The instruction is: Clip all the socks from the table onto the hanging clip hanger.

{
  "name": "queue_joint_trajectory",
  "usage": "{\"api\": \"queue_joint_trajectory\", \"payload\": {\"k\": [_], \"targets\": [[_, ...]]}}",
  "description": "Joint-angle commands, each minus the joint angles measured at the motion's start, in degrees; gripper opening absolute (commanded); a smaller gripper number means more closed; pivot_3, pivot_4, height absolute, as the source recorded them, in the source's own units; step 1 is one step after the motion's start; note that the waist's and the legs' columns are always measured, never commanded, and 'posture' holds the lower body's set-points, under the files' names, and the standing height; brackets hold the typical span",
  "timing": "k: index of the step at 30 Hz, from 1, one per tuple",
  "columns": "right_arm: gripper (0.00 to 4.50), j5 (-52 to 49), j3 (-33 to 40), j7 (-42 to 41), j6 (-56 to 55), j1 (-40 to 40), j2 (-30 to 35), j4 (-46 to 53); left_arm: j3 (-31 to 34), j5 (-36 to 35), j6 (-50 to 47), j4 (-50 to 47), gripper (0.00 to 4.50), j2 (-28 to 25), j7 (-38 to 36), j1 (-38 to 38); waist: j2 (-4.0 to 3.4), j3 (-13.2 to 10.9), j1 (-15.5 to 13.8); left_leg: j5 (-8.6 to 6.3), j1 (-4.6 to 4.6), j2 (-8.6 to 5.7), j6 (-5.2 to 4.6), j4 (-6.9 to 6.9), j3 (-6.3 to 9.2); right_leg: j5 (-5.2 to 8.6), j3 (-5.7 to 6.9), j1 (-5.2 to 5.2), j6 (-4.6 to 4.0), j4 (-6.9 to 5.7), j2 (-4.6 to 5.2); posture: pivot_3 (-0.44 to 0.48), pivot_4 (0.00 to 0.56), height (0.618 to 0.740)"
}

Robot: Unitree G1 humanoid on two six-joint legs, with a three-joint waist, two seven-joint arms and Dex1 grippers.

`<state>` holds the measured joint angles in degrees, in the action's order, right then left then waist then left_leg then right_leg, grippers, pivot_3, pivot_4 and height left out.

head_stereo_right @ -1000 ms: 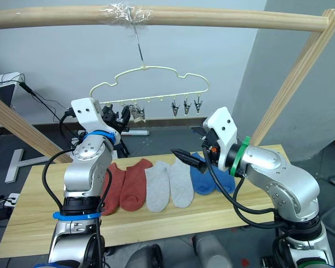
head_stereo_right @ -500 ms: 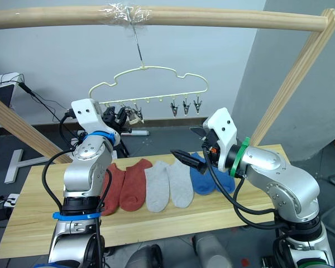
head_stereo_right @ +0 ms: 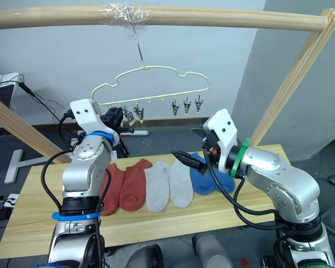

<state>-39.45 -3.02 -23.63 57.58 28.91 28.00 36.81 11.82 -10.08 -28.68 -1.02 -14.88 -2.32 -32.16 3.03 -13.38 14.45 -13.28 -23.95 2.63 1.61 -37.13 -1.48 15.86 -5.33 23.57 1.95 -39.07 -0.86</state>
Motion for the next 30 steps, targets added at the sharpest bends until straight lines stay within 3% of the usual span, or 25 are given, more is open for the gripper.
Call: {"api": "queue_joint_trajectory", "payload": {"k": [1, 8, 14, 30], "targets": [[4.5, 0.5, 1.3, 1.9, 3.3, 2.1, 1.2, -1.5, 3.2, -5.5, -4.2, -6.1, 0.24, -0.7, -2.5, -0.4, 0.0, 0.0, 0.0, 0.0, 0.0, 0.0, 0.0, 0.0, 0.0, 0.0, 0.0, 0.0, 0.0, 0.0, 0.0, -0.312, 0.202, 0.74], [4.5, 8.2, -1.3, 10.1, 12.4, 6.2, 1.1, -12.4, 7.6, -15.2, -12.0, -11.1, 0.24, -1.9, -6.1, -0.8, 0.0, 0.0, 0.0, 0.01, 0.01, 0.01, 0.01, -0.03, 0.01, -0.01, 0.0, 0.0, 0.0, -0.03, 0.01, -0.308, 0.202, 0.74], [4.5, 13.6, -0.9, 16.2, 18.9, 9.0, -5.2, -22.9, 11.4, -23.5, -20.4, -12.0, 0.24, -3.5, -6.2, -3.2, -0.01, 0.0, 0.0, 0.01, 0.0, 0.0, 0.01, -0.01, 0.0, -0.01, -0.02, 0.02, 0.0, -0.02, 0.0, -0.298, 0.201, 0.74], [4.5, 28.0, -0.3, 23.0, 2.8, 15.0, -17.0, -52.5, 17.4, -35.1, -30.2, -11.3, 0.24, -3.6, -1.6, -6.5, -0.02, 0.0, -0.1, 0.01, -0.12, -0.05, 0.02, 0.0, 0.04, -0.01, 0.05, 0.09, 0.01, 0.0, 0.06, -0.277, 0.196, 0.74]]}}
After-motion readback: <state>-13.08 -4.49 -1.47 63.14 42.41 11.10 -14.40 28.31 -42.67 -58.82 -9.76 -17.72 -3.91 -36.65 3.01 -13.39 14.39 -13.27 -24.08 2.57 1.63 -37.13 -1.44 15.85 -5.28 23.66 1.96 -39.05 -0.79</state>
